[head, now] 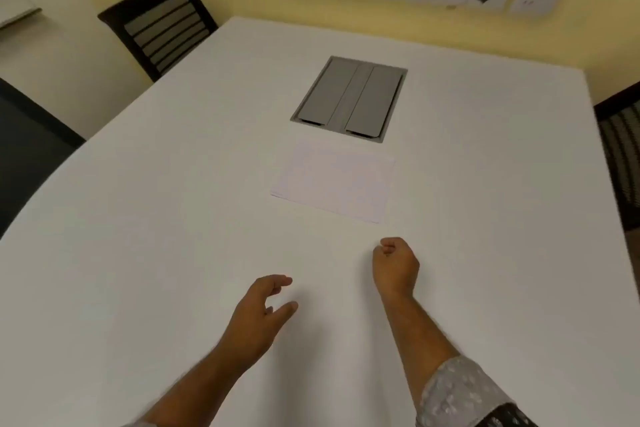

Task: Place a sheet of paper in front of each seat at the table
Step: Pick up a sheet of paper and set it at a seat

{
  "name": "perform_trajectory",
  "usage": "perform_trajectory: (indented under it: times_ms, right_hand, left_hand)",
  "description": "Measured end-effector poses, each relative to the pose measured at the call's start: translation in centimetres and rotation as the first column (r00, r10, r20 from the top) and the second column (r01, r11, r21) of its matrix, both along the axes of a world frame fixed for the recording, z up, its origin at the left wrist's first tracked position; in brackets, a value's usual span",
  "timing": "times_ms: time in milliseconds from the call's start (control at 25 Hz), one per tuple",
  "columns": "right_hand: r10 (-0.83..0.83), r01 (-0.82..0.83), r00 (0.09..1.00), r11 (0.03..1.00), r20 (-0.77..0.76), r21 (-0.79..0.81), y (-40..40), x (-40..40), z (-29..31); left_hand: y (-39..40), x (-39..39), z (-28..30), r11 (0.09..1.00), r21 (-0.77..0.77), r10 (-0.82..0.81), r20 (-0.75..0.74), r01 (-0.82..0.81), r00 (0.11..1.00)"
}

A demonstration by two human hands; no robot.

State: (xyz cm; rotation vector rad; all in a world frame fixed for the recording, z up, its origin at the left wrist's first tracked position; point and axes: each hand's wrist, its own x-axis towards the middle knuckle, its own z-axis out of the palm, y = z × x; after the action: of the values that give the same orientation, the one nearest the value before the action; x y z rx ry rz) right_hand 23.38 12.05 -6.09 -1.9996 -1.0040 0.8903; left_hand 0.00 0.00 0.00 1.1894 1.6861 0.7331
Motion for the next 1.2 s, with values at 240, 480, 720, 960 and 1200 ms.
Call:
perform_trajectory:
  times_ms: [240,480,720,960,1200]
  right_hand:
    - [-0.002,0.001,0.994,1.000,0.112,0.007,7.3,0.7,-2.6]
    - [0.007,0.005,0.982,0.998,0.191,-0.061,10.0,0.6,-3.6]
    - [-0.021,0.005,0.946,0.999,0.324,0.048,9.0,0.5,-6.0]
    - [-0.064,0.003,0.936,0.985,0.347,0.173,9.1,0.9,-7.8]
    - [-0.064,0.004,0.940,0.984,0.334,0.177,9.2,0.7,-8.0]
  left_hand:
    - [1.4,1.5,-4.4,0.991,0.040,0.123,0.018,-0.124,0.992]
    - [8.4,2.2,-6.4,0.988,0.116,-0.070,-0.254,0.102,0.965]
    - [17.2,0.1,-7.5,0.996,0.066,-0.021,-0.517,0.064,0.856]
    - [23.5,-2.9,-9.5,0.999,-0.013,0.018,-0.570,-0.031,0.822]
    - [25.5,-1.7,-10.5,0.986,0.113,0.159,-0.487,-0.119,0.859]
